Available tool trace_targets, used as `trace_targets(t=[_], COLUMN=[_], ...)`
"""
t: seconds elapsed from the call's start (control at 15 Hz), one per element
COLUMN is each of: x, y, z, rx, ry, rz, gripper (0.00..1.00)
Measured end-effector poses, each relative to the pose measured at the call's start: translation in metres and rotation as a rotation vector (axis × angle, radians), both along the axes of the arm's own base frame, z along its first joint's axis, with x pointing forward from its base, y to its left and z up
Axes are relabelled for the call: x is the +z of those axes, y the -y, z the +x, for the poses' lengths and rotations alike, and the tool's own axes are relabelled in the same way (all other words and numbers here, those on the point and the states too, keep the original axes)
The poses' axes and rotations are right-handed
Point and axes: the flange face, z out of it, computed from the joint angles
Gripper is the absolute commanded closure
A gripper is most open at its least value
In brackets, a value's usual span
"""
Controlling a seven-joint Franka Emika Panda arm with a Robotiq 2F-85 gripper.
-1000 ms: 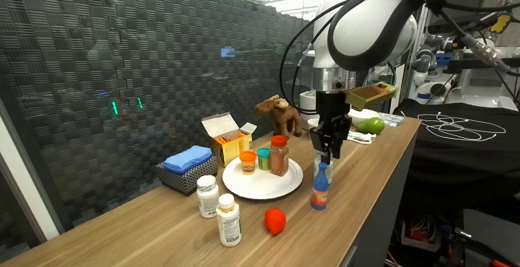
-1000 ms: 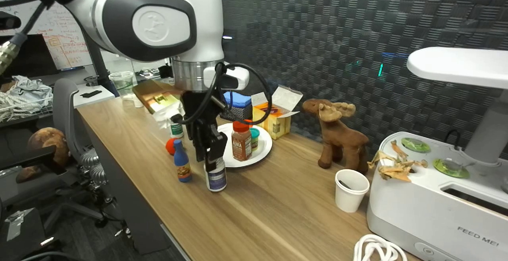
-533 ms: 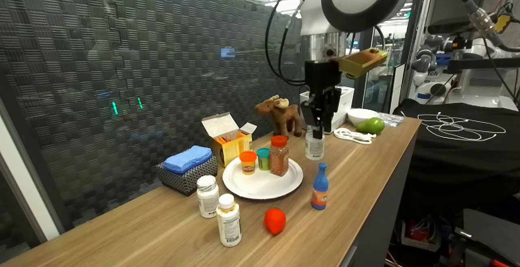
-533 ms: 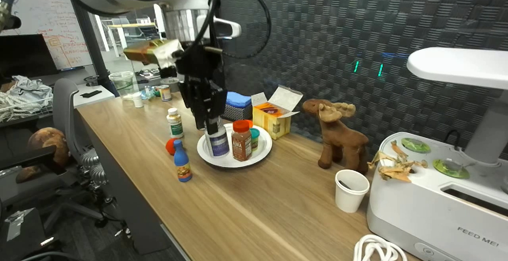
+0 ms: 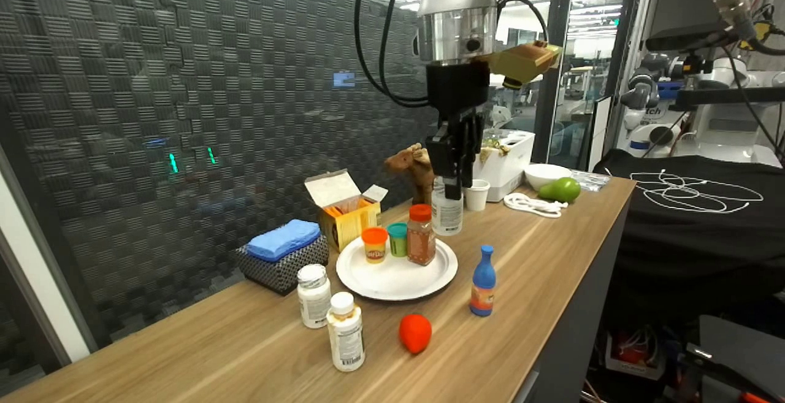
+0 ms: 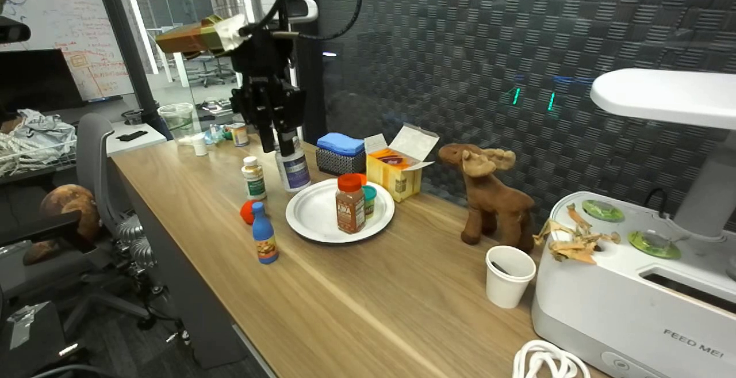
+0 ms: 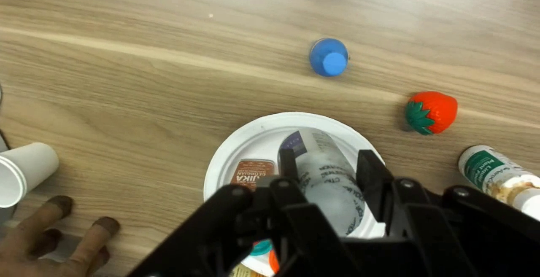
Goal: Organize all the containers on the white plate
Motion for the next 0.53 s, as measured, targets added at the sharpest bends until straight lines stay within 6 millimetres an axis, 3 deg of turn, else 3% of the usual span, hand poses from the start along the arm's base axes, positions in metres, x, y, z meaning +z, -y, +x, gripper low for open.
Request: trace_targets(t=[0.53], x=[-0.063], y=[-0.001], z=[0.042], rx=[0.118], ry=[-0.098], rz=[0.076], gripper=[0.84])
